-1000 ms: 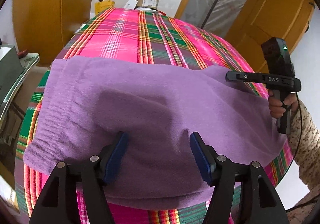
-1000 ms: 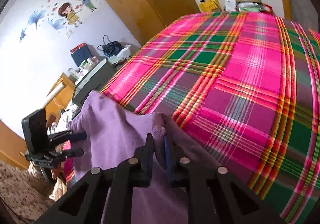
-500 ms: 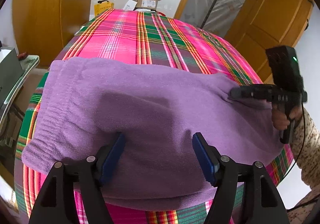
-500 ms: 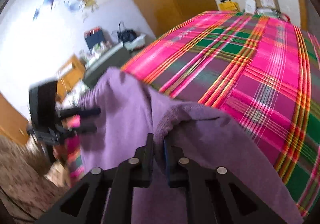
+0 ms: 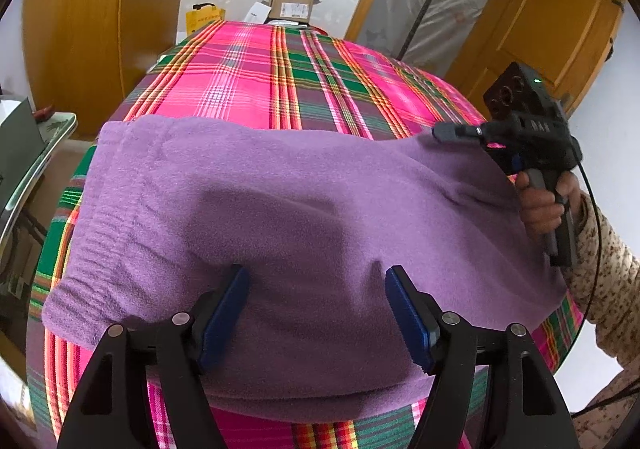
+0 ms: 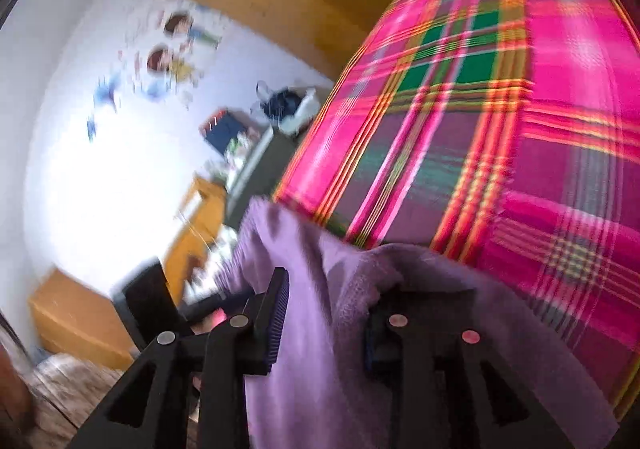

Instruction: Fold clothes

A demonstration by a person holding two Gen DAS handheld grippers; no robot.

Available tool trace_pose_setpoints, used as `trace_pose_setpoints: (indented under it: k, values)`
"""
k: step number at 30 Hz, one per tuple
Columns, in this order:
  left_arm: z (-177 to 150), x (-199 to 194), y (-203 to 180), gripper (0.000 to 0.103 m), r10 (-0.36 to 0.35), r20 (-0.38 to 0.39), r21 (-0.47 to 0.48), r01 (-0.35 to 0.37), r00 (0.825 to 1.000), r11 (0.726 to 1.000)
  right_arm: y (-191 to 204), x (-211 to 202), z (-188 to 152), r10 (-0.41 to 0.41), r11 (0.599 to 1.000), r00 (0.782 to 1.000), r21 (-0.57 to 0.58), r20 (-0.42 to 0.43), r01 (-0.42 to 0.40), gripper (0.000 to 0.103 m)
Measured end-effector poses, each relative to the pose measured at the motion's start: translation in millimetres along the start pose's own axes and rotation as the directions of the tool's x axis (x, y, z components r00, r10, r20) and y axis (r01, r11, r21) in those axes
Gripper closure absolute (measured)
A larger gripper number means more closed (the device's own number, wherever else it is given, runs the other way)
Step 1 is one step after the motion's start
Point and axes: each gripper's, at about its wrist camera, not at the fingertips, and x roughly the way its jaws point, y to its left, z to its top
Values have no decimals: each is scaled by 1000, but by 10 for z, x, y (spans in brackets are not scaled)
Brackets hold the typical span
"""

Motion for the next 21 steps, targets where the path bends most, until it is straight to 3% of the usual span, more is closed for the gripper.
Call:
trace_pose_setpoints:
  k: [2, 6, 8, 12, 15, 21]
  values:
    - [-12, -2, -9, 30, 2, 3, 5, -2, 1000, 1000, -102, -51, 54, 5, 998, 999, 59, 39, -8, 98]
    - [-26, -6, -16, 30, 1, 6, 17, -1, 1000, 1000, -205, -70, 169, -84, 991, 993, 107, 77, 76, 98]
    - [-33, -7, -18, 30, 1, 7, 19, -2, 1000, 1000, -223, -87, 259, -89, 990, 991, 117, 96, 77, 98]
    - [-58, -22, -23, 30, 3, 9, 20, -3, 1000, 1000, -346, 30, 313, -167, 978, 985, 134, 45, 160, 98]
    - [-67, -34, -21, 30, 4, 10, 23, -4, 1000, 1000, -432, 32, 305, -149, 977, 987, 161, 55, 138, 99]
    - [-54, -30, -3, 30, 0, 7, 19, 0, 1000, 1000, -292, 14, 323, -224, 972, 974, 69, 3, 224, 97]
